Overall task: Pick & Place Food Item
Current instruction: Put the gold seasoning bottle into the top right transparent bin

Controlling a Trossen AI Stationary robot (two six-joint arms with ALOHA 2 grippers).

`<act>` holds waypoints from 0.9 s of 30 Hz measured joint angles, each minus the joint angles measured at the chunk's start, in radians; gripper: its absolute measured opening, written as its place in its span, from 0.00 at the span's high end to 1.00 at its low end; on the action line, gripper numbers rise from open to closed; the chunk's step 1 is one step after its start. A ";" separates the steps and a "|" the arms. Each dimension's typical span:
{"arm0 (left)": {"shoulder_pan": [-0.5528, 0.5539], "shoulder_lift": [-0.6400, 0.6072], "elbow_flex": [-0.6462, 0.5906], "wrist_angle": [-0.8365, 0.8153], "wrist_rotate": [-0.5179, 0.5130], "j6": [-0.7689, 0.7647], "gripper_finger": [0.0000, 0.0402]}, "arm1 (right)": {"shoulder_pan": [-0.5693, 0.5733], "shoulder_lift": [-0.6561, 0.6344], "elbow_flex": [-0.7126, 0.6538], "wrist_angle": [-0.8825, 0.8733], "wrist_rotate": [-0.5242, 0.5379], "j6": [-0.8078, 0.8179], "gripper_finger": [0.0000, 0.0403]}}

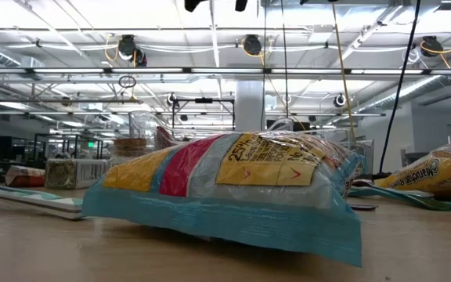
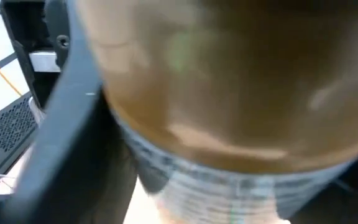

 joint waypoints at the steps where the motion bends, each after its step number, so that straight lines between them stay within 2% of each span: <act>1: 0.000 0.000 0.000 -0.001 -0.003 0.001 0.26 | 0.004 0.000 0.000 0.001 0.008 -0.001 0.34; 3: 0.000 0.000 0.000 0.000 -0.007 0.007 0.30 | 0.009 0.000 0.000 0.001 0.010 -0.002 0.35; 7: 0.000 0.000 0.000 -0.001 -0.010 0.021 0.30 | 0.016 0.000 0.000 0.002 0.014 -0.010 0.36; 14: 0.000 0.000 0.000 -0.009 -0.018 0.065 0.30 | 0.018 0.000 0.000 0.002 0.006 0.004 0.29; 27: -0.001 -0.055 -0.001 -0.158 -0.091 0.159 0.30 | 0.006 0.001 0.000 -0.022 -0.001 -0.035 0.28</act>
